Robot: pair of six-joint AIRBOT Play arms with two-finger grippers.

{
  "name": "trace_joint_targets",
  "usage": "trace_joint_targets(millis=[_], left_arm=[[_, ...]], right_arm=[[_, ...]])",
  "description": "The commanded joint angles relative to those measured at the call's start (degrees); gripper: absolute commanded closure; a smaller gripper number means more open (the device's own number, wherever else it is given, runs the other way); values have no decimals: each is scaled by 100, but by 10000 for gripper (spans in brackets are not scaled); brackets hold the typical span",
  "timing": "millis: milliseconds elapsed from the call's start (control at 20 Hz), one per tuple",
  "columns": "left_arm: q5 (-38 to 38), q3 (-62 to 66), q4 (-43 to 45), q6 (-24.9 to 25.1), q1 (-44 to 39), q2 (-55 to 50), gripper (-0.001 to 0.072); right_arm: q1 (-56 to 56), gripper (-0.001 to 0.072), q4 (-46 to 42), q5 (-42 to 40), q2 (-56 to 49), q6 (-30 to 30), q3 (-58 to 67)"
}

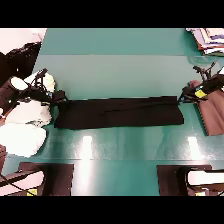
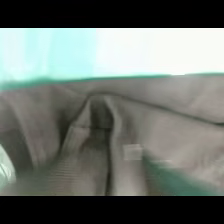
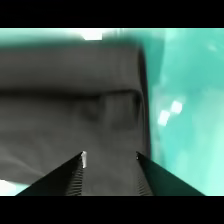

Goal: Fold the shirts.

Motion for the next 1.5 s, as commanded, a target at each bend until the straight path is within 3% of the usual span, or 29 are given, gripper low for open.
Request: trace_joint_targets(millis=[0, 150, 200, 250, 300, 400, 650, 750, 950, 1100, 1450], left_arm=[[-7, 127, -4, 7, -2, -114, 105], [-595, 520, 44, 7, -4, -114, 107], [-761, 623, 20, 4, -4, -114, 163], [-896, 693, -24, 11, -4, -114, 508], [-931, 713, -129, 35, -4, -114, 665], [-911, 713, -413, 111, -37, -114, 668], [-433, 713, -470, 111, -901, -120, 678], [-101, 713, -474, 70, -1318, -151, 679], [221, 914, -470, -48, -2061, -422, 679], [249, 1508, -472, -160, -2586, -990, 679], [197, 2951, -474, -356, -3812, -2715, 679]], right_arm=[[-334, 324, 922, 74, -431, -190, 382], [-761, 324, 951, 476, -398, -483, 297], [-935, 324, 953, 501, -334, -570, 105], [-1088, 324, 960, 455, -260, -686, -151], [-1233, 322, 962, 409, -225, -791, -391], [-1497, 114, 1150, 372, -234, -951, -892], [-1521, 119, 2175, 203, -621, -1456, -1606], [-1276, 196, 2262, 52, -719, -1541, -1685], [-944, 700, 2350, 11, -662, -1871, -1517], [-909, 698, 2356, 251, -175, -1843, -1220], [-15, 698, 2356, 651, 1290, -721, 33]])
